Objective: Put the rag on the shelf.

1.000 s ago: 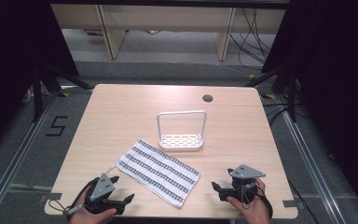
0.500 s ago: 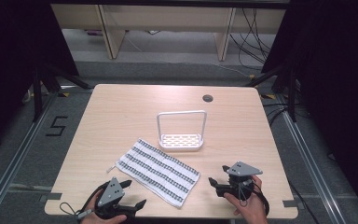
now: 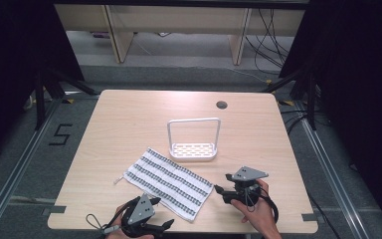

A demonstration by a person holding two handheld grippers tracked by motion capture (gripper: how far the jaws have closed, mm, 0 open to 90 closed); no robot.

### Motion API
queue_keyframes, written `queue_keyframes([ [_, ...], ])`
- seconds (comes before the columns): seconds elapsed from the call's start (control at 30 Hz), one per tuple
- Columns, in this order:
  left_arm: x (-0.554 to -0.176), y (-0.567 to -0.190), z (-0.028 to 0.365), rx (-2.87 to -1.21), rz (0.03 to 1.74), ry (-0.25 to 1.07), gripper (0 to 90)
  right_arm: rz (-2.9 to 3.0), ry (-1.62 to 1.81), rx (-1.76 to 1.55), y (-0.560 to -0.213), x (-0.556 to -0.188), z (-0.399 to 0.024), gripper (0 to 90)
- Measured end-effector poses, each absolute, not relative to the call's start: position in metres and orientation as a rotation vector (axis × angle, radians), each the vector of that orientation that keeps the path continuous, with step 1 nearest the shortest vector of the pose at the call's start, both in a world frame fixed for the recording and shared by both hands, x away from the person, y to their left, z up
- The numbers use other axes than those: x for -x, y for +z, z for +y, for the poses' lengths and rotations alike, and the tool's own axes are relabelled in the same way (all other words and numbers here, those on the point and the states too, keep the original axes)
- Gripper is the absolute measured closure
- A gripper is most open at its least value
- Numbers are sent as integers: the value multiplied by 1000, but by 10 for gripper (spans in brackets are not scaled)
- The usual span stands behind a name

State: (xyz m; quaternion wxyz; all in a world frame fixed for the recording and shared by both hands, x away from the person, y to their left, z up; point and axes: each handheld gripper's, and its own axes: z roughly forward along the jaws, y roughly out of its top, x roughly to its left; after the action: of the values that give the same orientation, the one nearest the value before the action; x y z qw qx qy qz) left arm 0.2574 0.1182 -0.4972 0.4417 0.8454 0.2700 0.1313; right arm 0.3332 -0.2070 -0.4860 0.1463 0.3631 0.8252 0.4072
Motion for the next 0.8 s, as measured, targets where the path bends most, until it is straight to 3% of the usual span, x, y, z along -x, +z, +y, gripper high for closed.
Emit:
queue_keyframes([
  [0.8, -271, -507, 64, -2177, 576, 251, 355, 2463, 1065, -974, -490, -350, -177, 476],
])
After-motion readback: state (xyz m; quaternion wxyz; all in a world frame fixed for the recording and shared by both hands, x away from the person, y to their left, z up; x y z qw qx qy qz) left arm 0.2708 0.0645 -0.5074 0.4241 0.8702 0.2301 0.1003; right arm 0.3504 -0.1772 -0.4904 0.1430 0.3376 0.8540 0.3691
